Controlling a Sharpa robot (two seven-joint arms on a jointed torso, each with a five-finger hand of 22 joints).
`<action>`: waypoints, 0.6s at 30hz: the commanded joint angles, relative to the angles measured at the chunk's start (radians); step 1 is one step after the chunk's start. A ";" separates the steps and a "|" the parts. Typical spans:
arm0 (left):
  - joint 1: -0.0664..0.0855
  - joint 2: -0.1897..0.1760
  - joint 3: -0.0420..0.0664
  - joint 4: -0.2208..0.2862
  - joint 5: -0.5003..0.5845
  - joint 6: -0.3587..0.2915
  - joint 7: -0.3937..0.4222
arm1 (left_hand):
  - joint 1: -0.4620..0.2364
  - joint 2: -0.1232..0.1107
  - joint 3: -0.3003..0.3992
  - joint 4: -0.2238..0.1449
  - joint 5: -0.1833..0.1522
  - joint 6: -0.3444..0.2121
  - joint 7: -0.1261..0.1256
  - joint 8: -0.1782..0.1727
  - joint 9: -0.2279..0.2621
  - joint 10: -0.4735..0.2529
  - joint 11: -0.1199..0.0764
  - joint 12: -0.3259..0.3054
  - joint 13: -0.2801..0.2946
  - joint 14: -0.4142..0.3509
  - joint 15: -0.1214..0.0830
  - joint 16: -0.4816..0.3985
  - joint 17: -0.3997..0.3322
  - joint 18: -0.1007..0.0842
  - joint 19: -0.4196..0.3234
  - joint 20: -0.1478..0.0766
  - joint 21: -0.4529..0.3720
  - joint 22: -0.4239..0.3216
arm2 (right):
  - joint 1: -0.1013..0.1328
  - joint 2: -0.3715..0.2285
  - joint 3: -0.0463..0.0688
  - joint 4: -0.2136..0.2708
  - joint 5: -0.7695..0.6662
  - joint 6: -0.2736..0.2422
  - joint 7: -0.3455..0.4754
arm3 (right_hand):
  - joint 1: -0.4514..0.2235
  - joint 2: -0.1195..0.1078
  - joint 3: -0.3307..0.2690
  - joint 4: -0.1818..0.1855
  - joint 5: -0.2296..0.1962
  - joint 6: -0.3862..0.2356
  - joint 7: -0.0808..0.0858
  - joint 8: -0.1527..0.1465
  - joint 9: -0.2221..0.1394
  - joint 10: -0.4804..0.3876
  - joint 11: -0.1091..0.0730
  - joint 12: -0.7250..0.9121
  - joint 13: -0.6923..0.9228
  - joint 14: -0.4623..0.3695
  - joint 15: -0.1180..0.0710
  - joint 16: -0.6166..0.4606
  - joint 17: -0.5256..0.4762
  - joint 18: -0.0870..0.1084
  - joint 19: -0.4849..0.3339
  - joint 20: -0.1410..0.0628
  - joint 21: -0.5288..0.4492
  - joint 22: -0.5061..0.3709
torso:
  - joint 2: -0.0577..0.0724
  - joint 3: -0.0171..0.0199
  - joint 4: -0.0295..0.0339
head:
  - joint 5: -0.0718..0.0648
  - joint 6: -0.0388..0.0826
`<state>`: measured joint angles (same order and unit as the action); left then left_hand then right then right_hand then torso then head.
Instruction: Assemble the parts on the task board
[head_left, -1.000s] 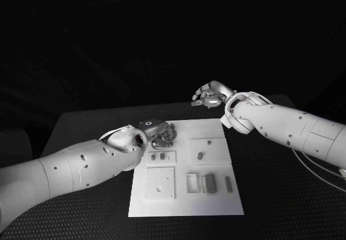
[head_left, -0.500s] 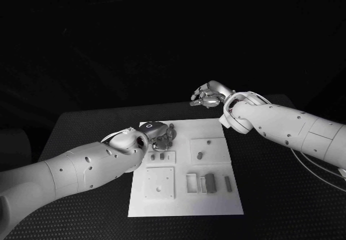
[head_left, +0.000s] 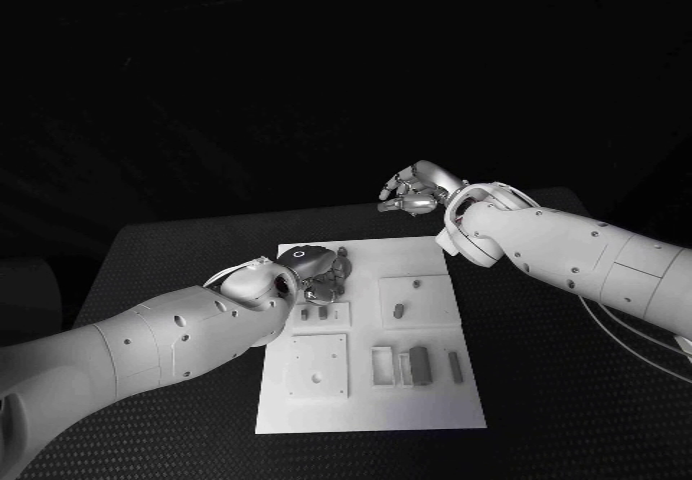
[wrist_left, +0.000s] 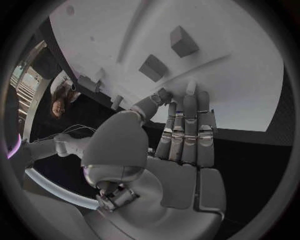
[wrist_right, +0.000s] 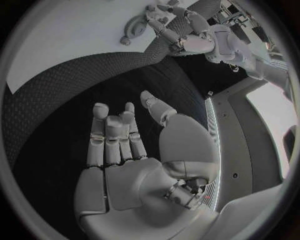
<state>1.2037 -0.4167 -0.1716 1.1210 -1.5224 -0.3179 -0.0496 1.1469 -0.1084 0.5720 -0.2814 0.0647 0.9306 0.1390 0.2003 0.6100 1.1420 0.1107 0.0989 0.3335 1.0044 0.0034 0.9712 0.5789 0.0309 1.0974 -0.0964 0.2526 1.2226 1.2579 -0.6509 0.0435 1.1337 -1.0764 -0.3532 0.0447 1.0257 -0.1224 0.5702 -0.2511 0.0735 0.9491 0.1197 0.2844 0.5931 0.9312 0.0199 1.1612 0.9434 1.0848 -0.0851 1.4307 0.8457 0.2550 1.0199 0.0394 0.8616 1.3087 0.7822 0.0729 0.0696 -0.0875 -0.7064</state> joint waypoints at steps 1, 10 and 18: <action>-0.003 0.005 -0.001 0.005 0.001 0.011 0.017 | 0.002 0.009 0.006 0.000 0.003 -0.004 0.000 0.000 -0.004 0.011 -0.003 -0.008 -0.002 0.016 -0.004 0.011 0.003 0.023 0.008 -0.001 0.004 0.004 | 0.000 0.001 0.000 0.000 0.000 0.006 0.011 | 0.001 0.009 -0.001 -0.005 0.006 0.000 0.009 -0.003 -0.001 -0.007 0.000 0.002 -0.001 -0.006 0.000 -0.002 -0.002 0.007 -0.006 0.000 -0.004 0.015 | 0.000 0.0000 0.0001 | -0.001 -0.001; -0.003 0.007 0.000 0.005 0.010 0.001 0.022 | 0.000 0.009 0.005 -0.001 0.003 -0.006 -0.005 -0.001 -0.008 0.021 -0.007 -0.011 -0.001 0.026 -0.008 0.015 0.005 0.022 0.010 -0.004 0.005 0.010 | -0.001 0.003 0.000 0.000 0.000 0.006 0.010 | 0.002 0.009 -0.001 -0.005 0.006 0.001 0.009 -0.003 -0.001 -0.007 0.000 0.002 -0.001 -0.006 0.000 -0.002 -0.002 0.007 -0.006 0.000 -0.004 0.015 | 0.000 -0.0001 0.0007 | -0.002 -0.001; -0.003 0.013 -0.001 0.011 0.018 0.011 0.022 | -0.001 0.005 0.003 -0.002 0.002 -0.030 -0.007 -0.014 -0.020 0.022 -0.005 -0.021 -0.004 0.031 -0.006 0.015 0.005 0.021 0.013 -0.005 0.004 0.016 | -0.001 0.004 0.000 0.000 0.000 0.007 0.010 | 0.002 0.010 -0.001 -0.006 0.006 0.001 0.009 -0.003 0.000 -0.006 0.000 0.002 -0.002 -0.006 0.000 -0.002 -0.002 0.007 -0.006 0.000 -0.004 0.015 | 0.000 -0.0007 0.0006 | -0.005 -0.003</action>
<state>1.2026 -0.4111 -0.1718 1.1236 -1.5171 -0.3193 -0.0433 1.1488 -0.1066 0.5731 -0.2802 0.0647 0.9054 0.1318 0.1907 0.5908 1.1581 0.1046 0.0833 0.3309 1.0290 0.0002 0.9836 0.5826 0.0296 1.1047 -0.1034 0.2525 1.2396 1.2578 -0.6482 0.0435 1.1332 -1.0764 -0.3529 0.0449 1.0257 -0.1223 0.5702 -0.2511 0.0735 0.9496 0.1239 0.2845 0.5932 0.9312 0.0198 1.1612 0.9428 1.0846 -0.0849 1.4307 0.8448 0.2546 1.0199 0.0394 0.8616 1.3087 0.7823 0.0726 0.0702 -0.0914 -0.7075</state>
